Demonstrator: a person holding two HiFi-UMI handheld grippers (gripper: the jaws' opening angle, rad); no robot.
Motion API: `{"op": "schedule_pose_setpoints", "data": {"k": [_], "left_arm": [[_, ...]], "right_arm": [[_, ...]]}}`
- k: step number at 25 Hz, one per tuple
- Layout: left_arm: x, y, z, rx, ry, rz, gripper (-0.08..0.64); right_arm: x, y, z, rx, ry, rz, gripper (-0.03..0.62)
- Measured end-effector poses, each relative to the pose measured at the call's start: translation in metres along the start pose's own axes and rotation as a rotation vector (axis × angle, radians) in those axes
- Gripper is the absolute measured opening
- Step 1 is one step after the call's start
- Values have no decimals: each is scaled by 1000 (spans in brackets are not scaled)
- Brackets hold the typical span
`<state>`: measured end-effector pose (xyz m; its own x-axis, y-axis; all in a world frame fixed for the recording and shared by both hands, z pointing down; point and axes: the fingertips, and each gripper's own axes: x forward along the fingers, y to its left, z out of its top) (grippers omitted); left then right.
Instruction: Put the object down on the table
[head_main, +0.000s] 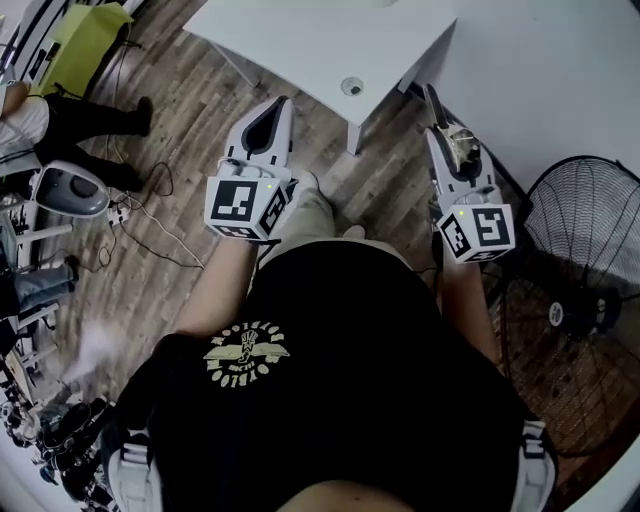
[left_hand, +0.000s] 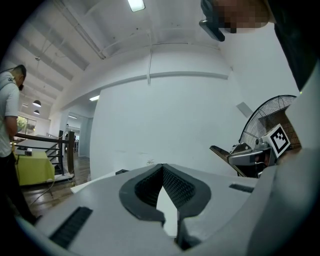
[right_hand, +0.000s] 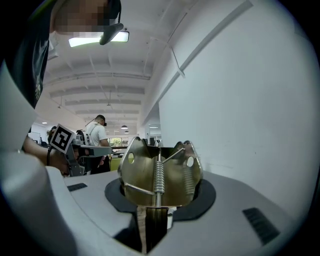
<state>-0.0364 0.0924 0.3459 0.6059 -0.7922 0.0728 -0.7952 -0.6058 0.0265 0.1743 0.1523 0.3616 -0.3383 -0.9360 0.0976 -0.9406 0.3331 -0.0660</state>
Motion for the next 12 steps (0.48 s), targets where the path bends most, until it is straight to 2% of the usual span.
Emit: {"op": "schedule_pose_setpoints", "data": {"k": [4, 12], "left_arm": [[16, 10, -5, -5, -7, -10, 6], [74, 35, 8, -17, -14, -61, 6]], "right_arm": [[15, -3, -2, -12, -3, -5, 129], [60, -25, 15, -10, 6, -38, 129]]}}
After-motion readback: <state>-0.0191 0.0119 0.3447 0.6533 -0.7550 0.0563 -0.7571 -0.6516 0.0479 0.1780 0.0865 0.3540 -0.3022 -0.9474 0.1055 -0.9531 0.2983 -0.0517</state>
